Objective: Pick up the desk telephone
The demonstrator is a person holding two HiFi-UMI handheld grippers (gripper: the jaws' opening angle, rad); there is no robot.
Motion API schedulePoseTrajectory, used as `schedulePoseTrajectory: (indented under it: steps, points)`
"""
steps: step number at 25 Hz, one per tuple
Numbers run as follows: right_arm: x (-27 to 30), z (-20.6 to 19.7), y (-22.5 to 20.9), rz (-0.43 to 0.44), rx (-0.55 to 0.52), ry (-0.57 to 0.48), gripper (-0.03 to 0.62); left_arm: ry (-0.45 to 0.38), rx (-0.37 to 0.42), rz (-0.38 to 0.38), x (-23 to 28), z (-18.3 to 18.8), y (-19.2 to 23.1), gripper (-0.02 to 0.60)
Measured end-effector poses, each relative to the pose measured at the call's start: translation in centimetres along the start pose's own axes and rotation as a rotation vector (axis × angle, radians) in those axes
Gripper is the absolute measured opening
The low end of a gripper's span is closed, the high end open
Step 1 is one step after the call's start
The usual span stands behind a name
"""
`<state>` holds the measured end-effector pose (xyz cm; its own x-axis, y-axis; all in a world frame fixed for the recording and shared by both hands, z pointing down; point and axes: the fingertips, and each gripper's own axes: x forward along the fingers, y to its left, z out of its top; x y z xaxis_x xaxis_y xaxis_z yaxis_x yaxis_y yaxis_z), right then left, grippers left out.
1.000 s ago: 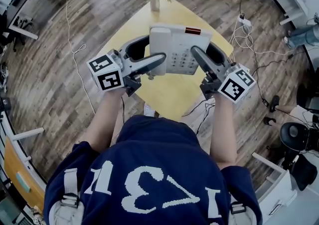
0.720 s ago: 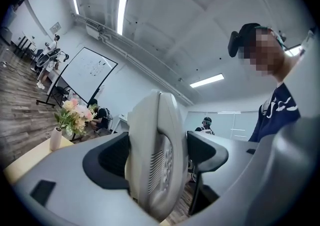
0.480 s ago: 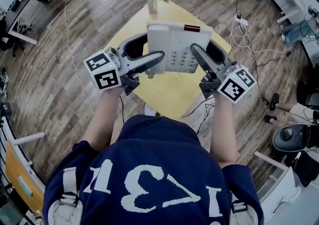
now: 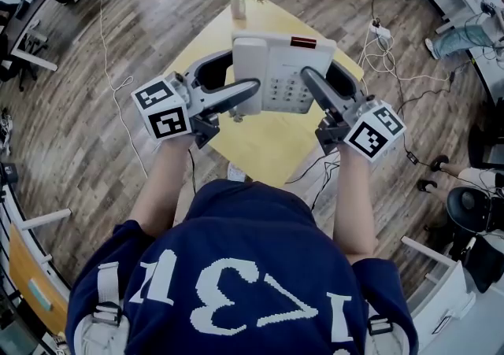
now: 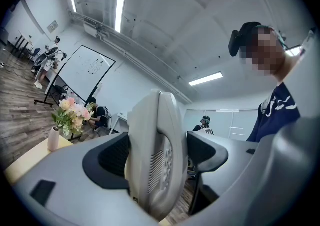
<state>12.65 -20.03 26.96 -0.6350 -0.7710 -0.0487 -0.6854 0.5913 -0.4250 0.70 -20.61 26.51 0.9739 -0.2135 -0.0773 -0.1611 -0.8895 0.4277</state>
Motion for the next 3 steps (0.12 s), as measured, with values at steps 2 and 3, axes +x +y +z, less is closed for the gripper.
schedulePoseTrajectory:
  steps: [2,3]
  points:
    - [-0.25,-0.02,0.13,0.001,0.000,-0.001,0.238,0.002,0.004,0.000,0.01,-0.08,-0.27,0.350]
    - [-0.37,-0.04,0.19,0.001,-0.001,-0.002,0.238,0.003,0.006,0.000,0.01,-0.12,-0.40,0.350]
